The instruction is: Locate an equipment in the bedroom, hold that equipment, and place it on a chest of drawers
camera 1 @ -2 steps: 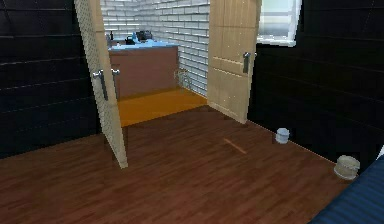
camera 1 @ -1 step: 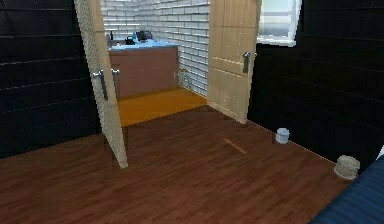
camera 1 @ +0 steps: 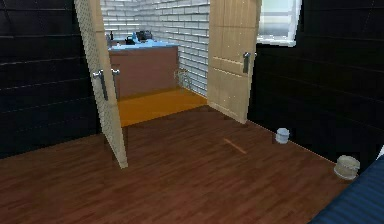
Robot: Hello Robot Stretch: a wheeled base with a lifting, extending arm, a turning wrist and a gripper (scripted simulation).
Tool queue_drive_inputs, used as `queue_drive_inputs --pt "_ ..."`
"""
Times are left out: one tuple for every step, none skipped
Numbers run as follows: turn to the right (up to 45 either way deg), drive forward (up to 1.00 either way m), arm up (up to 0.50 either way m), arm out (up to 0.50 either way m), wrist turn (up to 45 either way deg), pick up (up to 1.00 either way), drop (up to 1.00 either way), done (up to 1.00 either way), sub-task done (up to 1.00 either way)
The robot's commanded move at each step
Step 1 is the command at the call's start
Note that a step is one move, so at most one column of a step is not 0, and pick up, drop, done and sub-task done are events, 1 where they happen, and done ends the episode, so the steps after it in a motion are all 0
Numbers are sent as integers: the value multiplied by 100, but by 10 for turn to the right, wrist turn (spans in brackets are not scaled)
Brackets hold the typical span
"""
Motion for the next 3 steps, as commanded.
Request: queue_drive_inputs --pt "0 0 0 48 0 0 0 0 0" --pt "0 0 0 0 450 0 0 0 0" --pt "0 0 0 0 450 0 0 0 0"
